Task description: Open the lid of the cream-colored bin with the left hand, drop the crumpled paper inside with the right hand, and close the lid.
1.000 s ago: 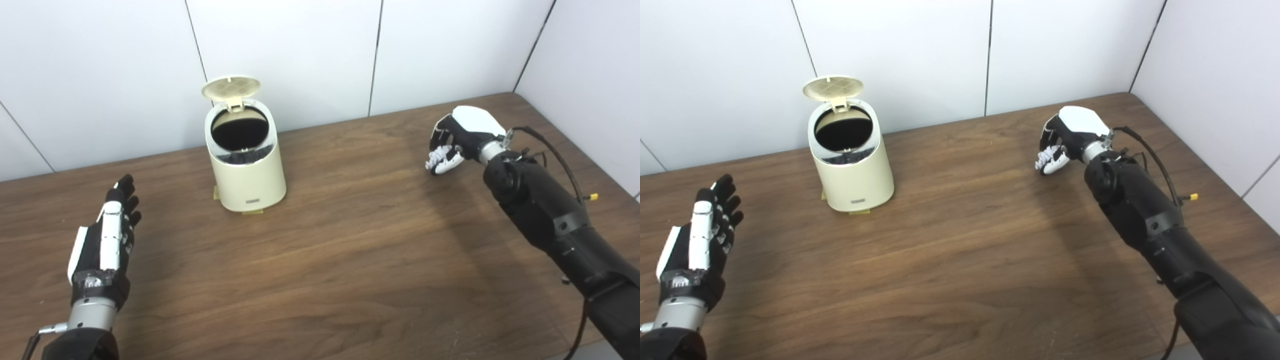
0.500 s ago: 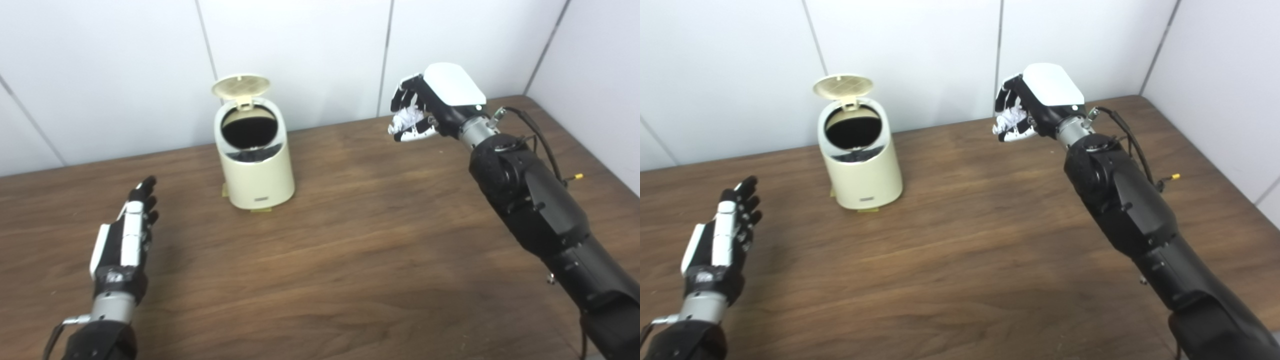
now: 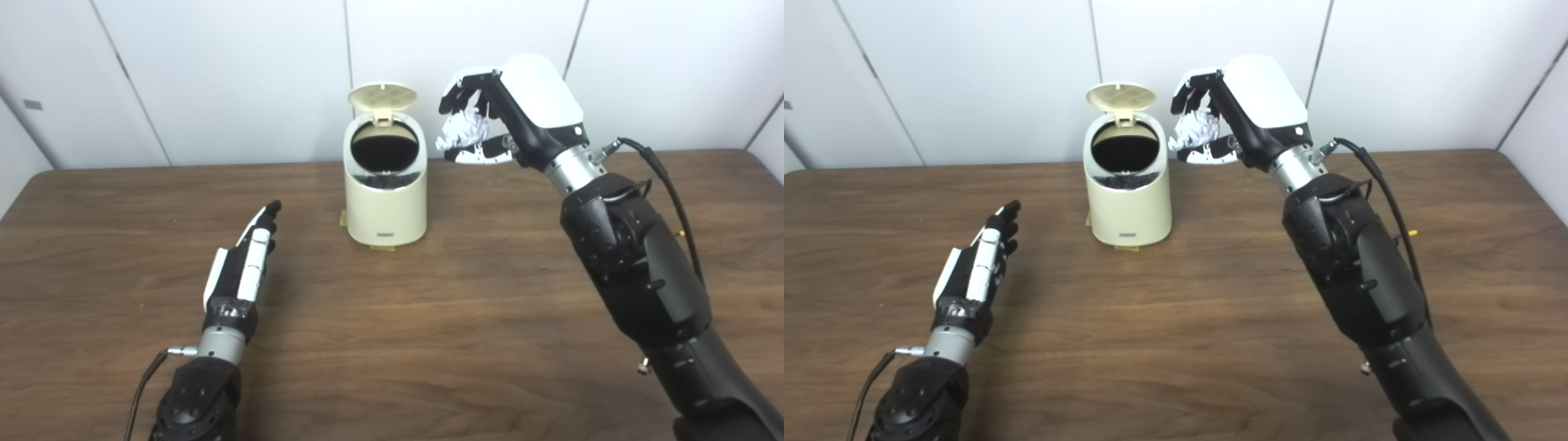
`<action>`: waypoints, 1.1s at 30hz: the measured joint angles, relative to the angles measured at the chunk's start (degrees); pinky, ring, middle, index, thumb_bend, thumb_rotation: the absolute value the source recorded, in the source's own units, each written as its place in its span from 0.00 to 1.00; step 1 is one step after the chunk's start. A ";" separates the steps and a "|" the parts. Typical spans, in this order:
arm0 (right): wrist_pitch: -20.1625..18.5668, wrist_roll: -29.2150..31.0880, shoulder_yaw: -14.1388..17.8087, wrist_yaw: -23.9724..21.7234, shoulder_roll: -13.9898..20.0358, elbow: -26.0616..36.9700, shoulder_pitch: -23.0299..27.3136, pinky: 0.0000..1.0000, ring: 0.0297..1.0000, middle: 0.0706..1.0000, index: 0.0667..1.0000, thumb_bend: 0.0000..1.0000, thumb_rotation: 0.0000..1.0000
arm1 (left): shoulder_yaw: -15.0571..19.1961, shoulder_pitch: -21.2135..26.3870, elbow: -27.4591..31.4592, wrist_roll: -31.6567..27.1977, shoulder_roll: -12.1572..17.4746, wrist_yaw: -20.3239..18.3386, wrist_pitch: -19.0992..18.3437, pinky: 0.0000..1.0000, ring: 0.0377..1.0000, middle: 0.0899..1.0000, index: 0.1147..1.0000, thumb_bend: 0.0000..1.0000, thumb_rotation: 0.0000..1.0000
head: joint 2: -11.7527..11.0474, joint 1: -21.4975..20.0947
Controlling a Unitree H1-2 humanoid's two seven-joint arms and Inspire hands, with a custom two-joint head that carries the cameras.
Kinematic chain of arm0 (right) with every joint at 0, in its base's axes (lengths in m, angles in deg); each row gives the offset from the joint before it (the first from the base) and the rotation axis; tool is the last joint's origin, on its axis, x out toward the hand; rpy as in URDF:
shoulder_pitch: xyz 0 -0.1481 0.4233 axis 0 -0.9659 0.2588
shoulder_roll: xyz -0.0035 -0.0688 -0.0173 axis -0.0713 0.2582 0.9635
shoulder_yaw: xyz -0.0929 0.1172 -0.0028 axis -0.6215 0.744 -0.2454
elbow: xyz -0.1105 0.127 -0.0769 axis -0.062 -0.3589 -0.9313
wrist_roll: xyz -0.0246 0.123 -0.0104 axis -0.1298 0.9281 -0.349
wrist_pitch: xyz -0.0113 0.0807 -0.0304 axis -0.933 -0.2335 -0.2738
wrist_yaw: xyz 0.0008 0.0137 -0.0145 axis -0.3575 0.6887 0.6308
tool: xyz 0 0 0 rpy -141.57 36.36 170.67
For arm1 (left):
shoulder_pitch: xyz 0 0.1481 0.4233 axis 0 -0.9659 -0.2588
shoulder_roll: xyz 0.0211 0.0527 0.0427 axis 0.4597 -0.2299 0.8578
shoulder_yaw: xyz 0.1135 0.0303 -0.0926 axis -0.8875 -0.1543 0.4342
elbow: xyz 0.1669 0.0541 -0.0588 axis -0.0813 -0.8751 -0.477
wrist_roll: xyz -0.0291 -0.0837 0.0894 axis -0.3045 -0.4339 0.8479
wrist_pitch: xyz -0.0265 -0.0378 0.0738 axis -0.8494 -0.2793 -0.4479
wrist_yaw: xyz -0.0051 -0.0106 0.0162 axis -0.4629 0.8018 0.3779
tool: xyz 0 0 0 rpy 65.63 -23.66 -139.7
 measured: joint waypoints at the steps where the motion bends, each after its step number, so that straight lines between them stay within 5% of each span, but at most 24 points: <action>1: 0.73 0.10 -0.17 0.42 -0.96 -1.01 0.37 0.30 0.37 0.47 0.51 0.49 0.00 | -0.25 -0.12 -0.19 0.03 -0.07 0.00 0.07 1.00 1.00 0.98 0.96 0.54 0.95 | -0.18 0.44; 8: 4.09 -0.11 -1.32 4.65 -6.49 -8.18 0.58 0.31 0.37 0.47 0.50 0.49 0.00 | -0.45 -1.38 -1.30 0.02 -1.37 0.27 0.89 1.00 1.00 0.99 0.96 0.56 0.92 | -0.97 1.06; 24: 4.96 -1.96 -1.98 14.77 -9.56 -27.27 5.59 0.31 0.36 0.47 0.49 0.49 0.00 | -0.71 -1.56 -1.31 0.32 -2.51 0.96 1.59 1.00 1.00 0.98 0.96 0.56 0.94 | -0.97 1.50; 33: 5.92 -0.50 -2.04 18.10 -9.76 -32.47 7.98 0.31 0.37 0.47 0.49 0.49 0.00 | -1.02 -1.65 -1.30 0.43 -2.62 1.08 1.74 1.00 1.00 0.98 0.96 0.57 0.93 | -0.71 1.59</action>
